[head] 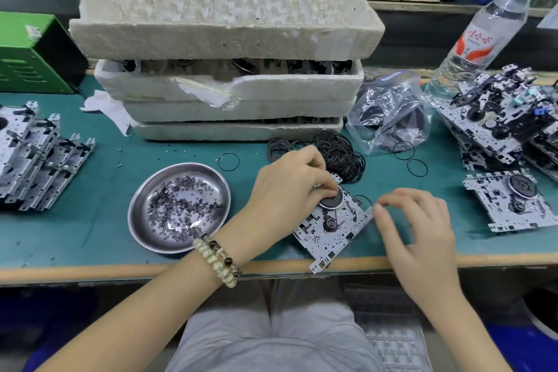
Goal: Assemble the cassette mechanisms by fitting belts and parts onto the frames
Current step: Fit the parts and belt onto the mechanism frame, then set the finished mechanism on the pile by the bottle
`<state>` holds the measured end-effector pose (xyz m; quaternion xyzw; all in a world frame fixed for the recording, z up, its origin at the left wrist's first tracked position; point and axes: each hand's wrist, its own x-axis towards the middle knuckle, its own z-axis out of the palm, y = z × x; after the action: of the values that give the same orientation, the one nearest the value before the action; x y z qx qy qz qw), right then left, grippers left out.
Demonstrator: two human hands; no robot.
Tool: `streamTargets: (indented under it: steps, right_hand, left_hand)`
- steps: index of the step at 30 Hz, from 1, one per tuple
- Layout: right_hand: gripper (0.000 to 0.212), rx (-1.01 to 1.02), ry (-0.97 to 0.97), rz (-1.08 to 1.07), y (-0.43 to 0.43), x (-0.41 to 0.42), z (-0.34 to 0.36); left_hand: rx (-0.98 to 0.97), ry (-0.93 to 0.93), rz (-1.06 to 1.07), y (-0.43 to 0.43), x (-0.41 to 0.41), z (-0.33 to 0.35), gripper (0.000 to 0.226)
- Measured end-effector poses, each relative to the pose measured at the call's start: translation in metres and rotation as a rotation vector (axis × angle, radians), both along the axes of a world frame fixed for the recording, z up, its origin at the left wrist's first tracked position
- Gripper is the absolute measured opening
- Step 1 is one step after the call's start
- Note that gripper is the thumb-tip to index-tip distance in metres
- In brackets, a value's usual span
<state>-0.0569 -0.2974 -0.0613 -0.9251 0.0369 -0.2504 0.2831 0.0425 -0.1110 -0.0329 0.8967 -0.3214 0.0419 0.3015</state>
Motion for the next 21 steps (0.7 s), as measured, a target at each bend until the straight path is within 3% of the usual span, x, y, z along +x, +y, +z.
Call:
streamTargets:
  steps: [3, 7, 10, 14, 18, 21]
  right_hand:
    - [0.037, 0.053, 0.239, -0.037, -0.015, 0.009, 0.006]
    - [0.051, -0.038, 0.515, 0.158, -0.030, 0.021, 0.017]
    - [0.039, 0.042, 0.622, 0.242, -0.037, 0.034, 0.022]
    - [0.034, 0.545, 0.766, 0.315, -0.038, 0.043, 0.032]
    - [0.033, 0.814, 0.672, 0.326, -0.026, 0.042, 0.048]
    - [0.037, 0.840, 0.596, 0.250, -0.013, 0.041, 0.068]
  left_hand:
    - [0.083, -0.248, -0.080, 0.001, -0.009, -0.004, 0.025]
    - [0.073, -0.512, -0.044, 0.013, -0.019, -0.006, 0.030]
    - [-0.084, -0.466, 0.041, 0.029, -0.025, -0.019, 0.031]
    - [-0.243, -0.371, 0.148, 0.045, -0.032, -0.031, 0.039]
    - [-0.318, -0.333, 0.224, 0.045, -0.031, -0.036, 0.039]
    - [-0.357, -0.350, 0.251, 0.044, -0.031, -0.038, 0.039]
